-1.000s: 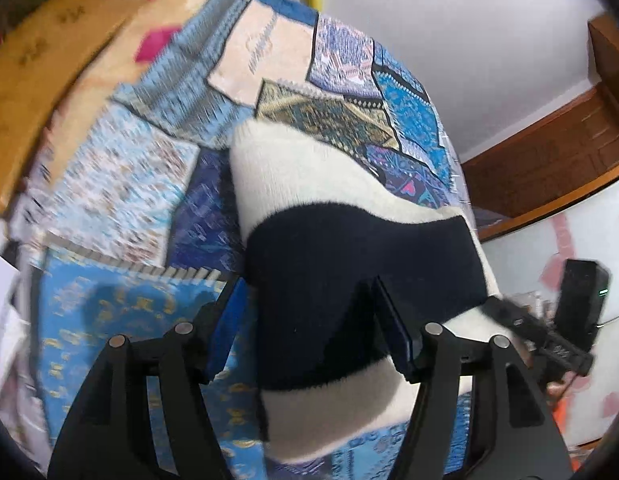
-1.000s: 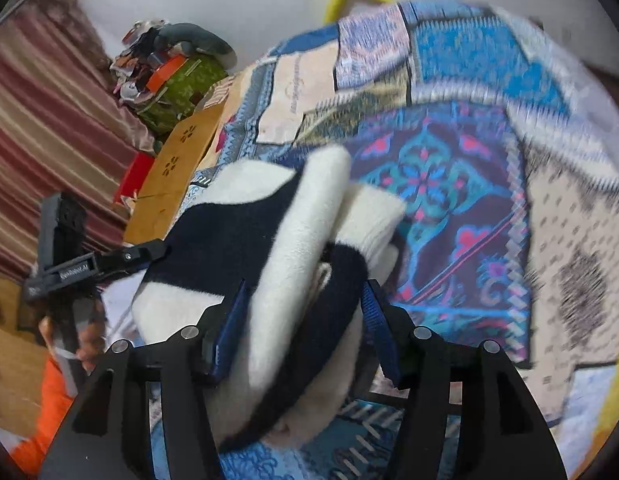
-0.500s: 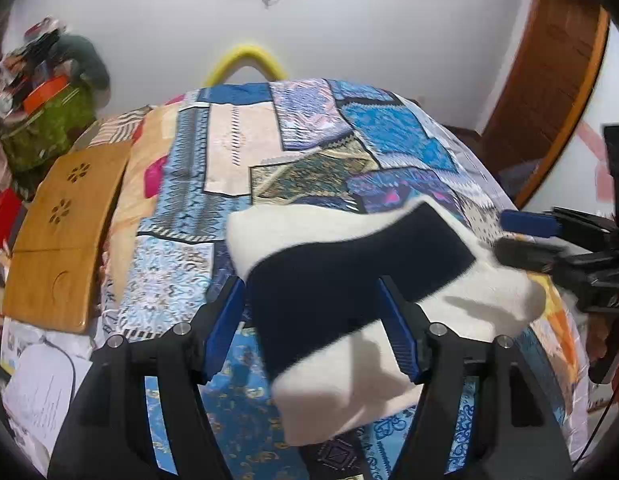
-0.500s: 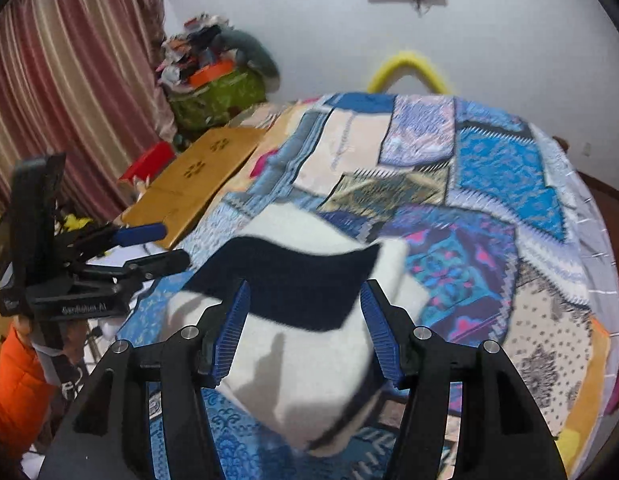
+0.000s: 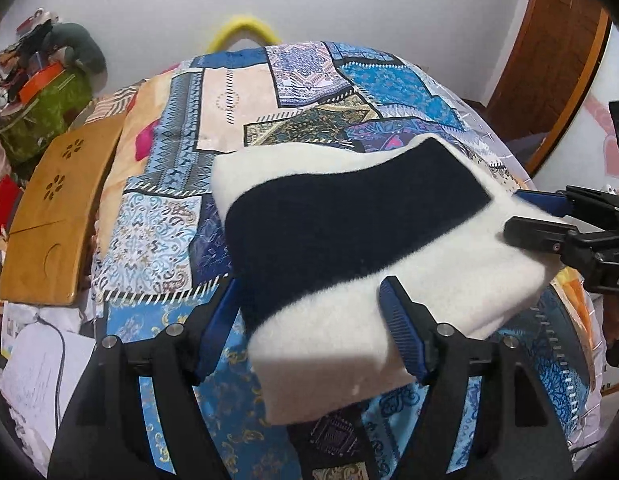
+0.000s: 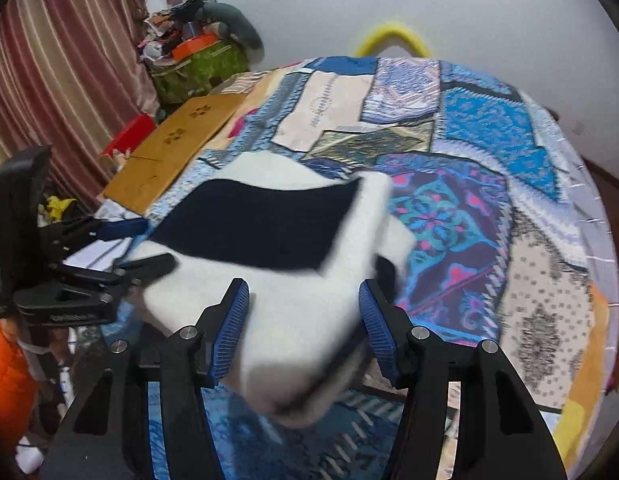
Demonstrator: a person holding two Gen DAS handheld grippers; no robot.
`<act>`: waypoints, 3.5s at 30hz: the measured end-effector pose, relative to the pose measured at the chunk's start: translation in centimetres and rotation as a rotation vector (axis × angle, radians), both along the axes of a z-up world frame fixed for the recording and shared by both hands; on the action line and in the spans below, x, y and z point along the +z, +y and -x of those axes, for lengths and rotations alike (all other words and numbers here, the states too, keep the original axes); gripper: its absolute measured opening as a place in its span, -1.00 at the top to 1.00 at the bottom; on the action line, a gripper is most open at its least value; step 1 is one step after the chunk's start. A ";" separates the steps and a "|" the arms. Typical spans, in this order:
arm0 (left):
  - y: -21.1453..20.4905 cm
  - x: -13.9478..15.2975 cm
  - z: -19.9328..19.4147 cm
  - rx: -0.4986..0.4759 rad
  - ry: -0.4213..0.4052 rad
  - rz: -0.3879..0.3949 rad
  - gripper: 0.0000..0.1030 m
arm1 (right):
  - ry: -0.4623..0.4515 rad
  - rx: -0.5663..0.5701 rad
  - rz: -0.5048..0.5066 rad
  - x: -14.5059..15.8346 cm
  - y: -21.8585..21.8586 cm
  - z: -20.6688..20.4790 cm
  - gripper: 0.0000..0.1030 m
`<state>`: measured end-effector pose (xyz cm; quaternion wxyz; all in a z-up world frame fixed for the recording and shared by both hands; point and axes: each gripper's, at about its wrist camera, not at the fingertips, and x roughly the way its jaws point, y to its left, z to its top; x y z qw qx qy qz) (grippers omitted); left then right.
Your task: Fold small clothes
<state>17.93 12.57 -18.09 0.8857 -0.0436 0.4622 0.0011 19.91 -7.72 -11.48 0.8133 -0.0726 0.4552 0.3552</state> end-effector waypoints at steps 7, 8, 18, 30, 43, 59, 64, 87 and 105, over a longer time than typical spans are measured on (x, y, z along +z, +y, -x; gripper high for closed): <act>0.8 1.8 2.4 0.051 -0.034 -0.067 -0.43 | -0.036 -0.035 -0.017 1.3 -1.6 1.4 -0.05; 0.9 2.2 2.8 0.061 -0.042 -0.076 -0.43 | -0.055 -0.040 -0.016 1.8 -1.7 1.7 -0.05; 0.3 9.0 6.6 0.122 -0.233 -0.091 -0.43 | -0.260 -0.034 -0.105 7.9 -1.9 5.8 -0.05; -4.0 18.6 12.8 0.103 -0.583 -0.106 -0.50 | -0.496 -0.062 -0.307 15.7 -3.6 11.7 -0.05; -6.7 21.3 17.6 0.115 -0.758 -0.111 -0.77 | -0.575 -0.127 -0.397 17.5 -4.8 15.0 -0.42; -5.7 20.3 18.0 0.165 -0.723 -0.044 -1.00 | -0.600 -0.193 -0.383 17.0 -5.3 15.6 -1.00; -5.8 20.1 18.1 0.167 -0.727 -0.050 -1.00 | -0.588 -0.195 -0.380 16.8 -5.3 15.4 -1.00; -6.5 19.6 17.8 0.154 -0.712 -0.055 -1.00 | -0.570 -0.201 -0.378 16.6 -5.7 15.5 -1.00; -6.5 19.4 17.9 0.146 -0.713 -0.060 -1.00 | -0.569 -0.202 -0.374 16.6 -5.7 15.4 -1.00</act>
